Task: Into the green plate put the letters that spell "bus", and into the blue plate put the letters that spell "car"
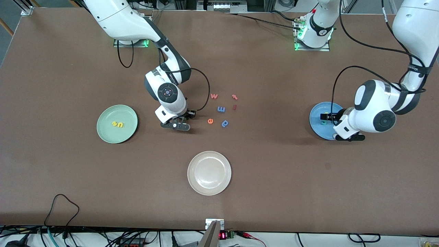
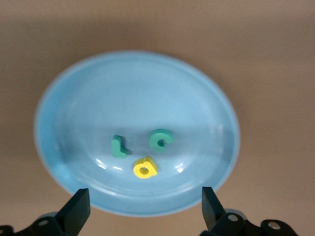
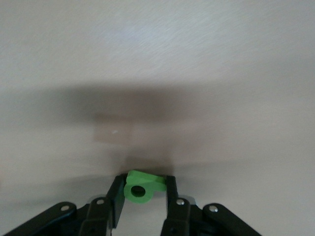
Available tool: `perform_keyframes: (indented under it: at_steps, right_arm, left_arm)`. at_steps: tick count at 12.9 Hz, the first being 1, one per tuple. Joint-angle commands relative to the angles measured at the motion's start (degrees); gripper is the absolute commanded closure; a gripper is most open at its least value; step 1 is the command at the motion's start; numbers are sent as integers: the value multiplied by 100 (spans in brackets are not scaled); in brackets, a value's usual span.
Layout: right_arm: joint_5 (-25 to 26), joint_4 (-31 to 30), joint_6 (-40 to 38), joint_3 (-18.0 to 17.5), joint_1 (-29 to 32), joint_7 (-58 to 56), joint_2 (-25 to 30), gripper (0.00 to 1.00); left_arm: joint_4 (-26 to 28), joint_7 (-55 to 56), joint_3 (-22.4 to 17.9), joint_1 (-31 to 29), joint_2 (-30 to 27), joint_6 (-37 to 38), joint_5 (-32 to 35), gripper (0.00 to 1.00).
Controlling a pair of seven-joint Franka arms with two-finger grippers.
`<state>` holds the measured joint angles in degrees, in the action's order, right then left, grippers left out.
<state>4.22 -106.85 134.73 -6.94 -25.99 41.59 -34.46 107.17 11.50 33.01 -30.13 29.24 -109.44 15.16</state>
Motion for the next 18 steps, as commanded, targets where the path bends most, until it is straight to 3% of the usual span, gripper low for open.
perform_keyframes:
  at_steps: [1, 4, 8, 9, 10, 11, 12, 13, 15, 18]
  right_arm:
    - [-105, -73, -901, -1, 645, -877, 859, 86]
    - [-105, -151, -1545, -1, 1497, -1879, 1318, 86]
    - [-97, -362, -1458, -1, 2351, -2638, 1197, 85]
    - [-97, -372, -1458, -1, 2405, -2638, 1179, 82]
    - [-97, -380, -1467, -1, 2440, -2717, 1152, 76]
    - [-97, -389, -1458, -1, 2501, -2796, 1152, 53]
    - [-97, -389, -1467, -1, 2519, -2805, 1152, 16]
    - [-97, -381, -1476, -1, 2546, -2805, 1196, 0]
    - [-105, -328, -1537, -1, 2555, -2814, 1415, 0]
    - [-123, -57, -2009, -10, 2616, -2832, 2064, 0]
  left_arm:
    - [-985, -121, 179, -28, -76, 582, 48, 0]
    - [-1679, -130, 179, -28, -76, 582, 57, 0]
    - [-2356, -437, 101, 217, -111, 564, -179, 0]
    - [-2585, -568, -178, 540, -128, 573, -363, 0]
    - [-2717, -674, -747, 917, -224, 573, -469, 0]
    - [-2736, -780, -1274, 1295, -338, 573, -618, 0]
    - [-2736, -868, -1602, 1586, -461, 564, -785, 0]
    - [-2736, -860, -2083, 1998, -637, 564, -926, 0]
    - [-2745, -868, -3077, 2781, -971, 591, -1128, 0]
    - [-2719, -904, -3441, 2881, -1393, 1115, -1770, 0]
